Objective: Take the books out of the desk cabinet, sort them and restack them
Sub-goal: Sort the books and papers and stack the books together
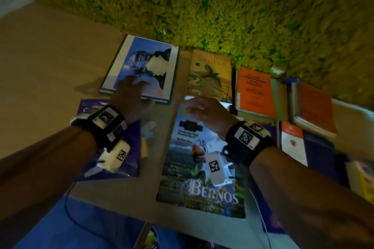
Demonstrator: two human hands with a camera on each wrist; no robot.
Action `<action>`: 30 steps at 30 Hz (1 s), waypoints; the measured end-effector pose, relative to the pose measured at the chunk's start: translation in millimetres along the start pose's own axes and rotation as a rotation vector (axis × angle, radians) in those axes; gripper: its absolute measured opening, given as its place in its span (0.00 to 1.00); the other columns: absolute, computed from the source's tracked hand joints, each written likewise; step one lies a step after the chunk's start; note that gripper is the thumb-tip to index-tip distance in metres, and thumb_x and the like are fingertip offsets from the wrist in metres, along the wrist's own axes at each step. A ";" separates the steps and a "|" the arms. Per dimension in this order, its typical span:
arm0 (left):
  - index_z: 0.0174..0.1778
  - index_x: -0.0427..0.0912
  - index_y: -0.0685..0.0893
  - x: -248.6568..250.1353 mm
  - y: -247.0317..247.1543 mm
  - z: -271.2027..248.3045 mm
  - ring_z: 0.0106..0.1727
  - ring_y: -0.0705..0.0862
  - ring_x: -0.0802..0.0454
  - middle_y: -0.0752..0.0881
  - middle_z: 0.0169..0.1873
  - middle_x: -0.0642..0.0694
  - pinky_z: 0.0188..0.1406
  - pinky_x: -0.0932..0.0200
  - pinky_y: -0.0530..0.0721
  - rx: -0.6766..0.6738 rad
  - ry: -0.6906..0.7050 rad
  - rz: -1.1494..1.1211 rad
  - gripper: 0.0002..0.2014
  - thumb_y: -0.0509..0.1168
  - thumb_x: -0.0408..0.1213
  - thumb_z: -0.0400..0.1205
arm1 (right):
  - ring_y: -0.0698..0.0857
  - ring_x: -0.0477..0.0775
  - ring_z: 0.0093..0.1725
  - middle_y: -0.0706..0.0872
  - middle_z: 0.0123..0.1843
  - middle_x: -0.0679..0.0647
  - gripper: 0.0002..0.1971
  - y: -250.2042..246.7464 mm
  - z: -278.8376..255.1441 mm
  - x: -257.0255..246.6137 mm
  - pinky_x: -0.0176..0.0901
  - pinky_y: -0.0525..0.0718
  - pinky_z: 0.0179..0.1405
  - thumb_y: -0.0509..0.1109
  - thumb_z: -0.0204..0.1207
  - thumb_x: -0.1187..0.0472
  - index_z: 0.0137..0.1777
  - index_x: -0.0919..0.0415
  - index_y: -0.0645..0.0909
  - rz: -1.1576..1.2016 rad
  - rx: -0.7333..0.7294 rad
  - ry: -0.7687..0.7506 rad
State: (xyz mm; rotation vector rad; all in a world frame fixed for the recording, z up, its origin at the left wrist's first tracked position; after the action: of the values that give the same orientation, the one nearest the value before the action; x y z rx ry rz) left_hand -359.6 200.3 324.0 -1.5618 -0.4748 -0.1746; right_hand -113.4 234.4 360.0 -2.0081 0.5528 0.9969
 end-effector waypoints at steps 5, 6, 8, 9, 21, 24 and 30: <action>0.76 0.44 0.75 88.6 33.8 -60.6 0.62 0.81 0.34 0.76 0.70 0.33 0.57 0.44 0.82 -0.268 0.117 -0.075 0.27 0.66 0.53 0.84 | 0.85 0.59 0.68 0.86 0.70 0.65 0.15 -36.8 -67.8 70.2 0.43 0.79 0.63 0.73 0.83 0.63 0.66 0.69 0.85 -0.058 0.252 0.078; 0.76 0.44 0.73 96.3 41.5 -69.3 0.60 0.81 0.33 0.75 0.70 0.32 0.56 0.43 0.82 -0.297 0.081 -0.068 0.28 0.65 0.54 0.84 | 0.84 0.60 0.70 0.86 0.71 0.65 0.17 -39.4 -81.8 81.0 0.43 0.79 0.62 0.74 0.83 0.61 0.68 0.69 0.85 -0.118 0.258 0.121; 0.77 0.49 0.71 102.4 53.1 -80.3 0.60 0.82 0.34 0.78 0.68 0.36 0.55 0.46 0.84 -0.281 0.009 -0.119 0.30 0.68 0.56 0.81 | 0.83 0.63 0.72 0.84 0.72 0.65 0.25 -40.1 -104.9 99.2 0.48 0.79 0.63 0.76 0.80 0.52 0.71 0.67 0.82 -0.196 0.233 0.175; 0.75 0.51 0.72 105.9 52.8 -85.5 0.58 0.84 0.37 0.81 0.66 0.40 0.52 0.47 0.85 -0.264 -0.027 -0.179 0.30 0.70 0.56 0.79 | 0.83 0.63 0.73 0.83 0.74 0.64 0.28 -38.3 -114.2 103.5 0.47 0.78 0.63 0.76 0.79 0.49 0.73 0.65 0.81 -0.208 0.206 0.193; 0.60 0.57 0.83 142.3 52.2 -143.9 0.59 0.88 0.42 0.91 0.53 0.46 0.56 0.45 0.87 -0.254 -0.196 -0.948 0.25 0.75 0.25 0.74 | 0.75 0.58 0.32 0.74 0.33 0.57 0.21 -24.5 -150.6 112.6 0.48 0.67 0.32 0.66 0.82 0.46 0.32 0.56 0.70 -0.368 -0.069 -0.039; 0.48 0.57 0.94 147.6 52.1 -150.0 0.47 0.92 0.50 0.93 0.46 0.46 0.47 0.53 0.91 -0.263 -0.213 -1.233 0.17 0.63 0.31 0.85 | 0.85 0.65 0.43 0.85 0.44 0.61 0.15 -31.2 -160.0 113.4 0.50 0.77 0.36 0.66 0.84 0.48 0.43 0.58 0.83 -0.283 -0.073 -0.099; 0.71 0.46 0.78 148.8 36.3 -153.6 0.46 0.91 0.43 0.90 0.52 0.38 0.41 0.53 0.92 -0.219 -0.227 -1.210 0.31 0.65 0.14 0.75 | 0.79 0.59 0.76 0.77 0.79 0.57 0.20 -57.3 -162.8 131.1 0.55 0.81 0.70 0.66 0.88 0.51 0.77 0.57 0.76 -0.038 -0.028 -0.072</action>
State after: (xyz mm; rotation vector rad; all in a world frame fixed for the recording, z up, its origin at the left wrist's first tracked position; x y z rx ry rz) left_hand -183.8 78.1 358.9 -1.3137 -1.5833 -0.9967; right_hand 76.0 130.8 340.1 -1.9918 0.4628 1.0546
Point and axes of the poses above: each hand's wrist, its own z-axis towards the middle knuckle, its own y-axis out of the palm, x = y × z, the point moved 2 cm from there along z, towards the middle knuckle
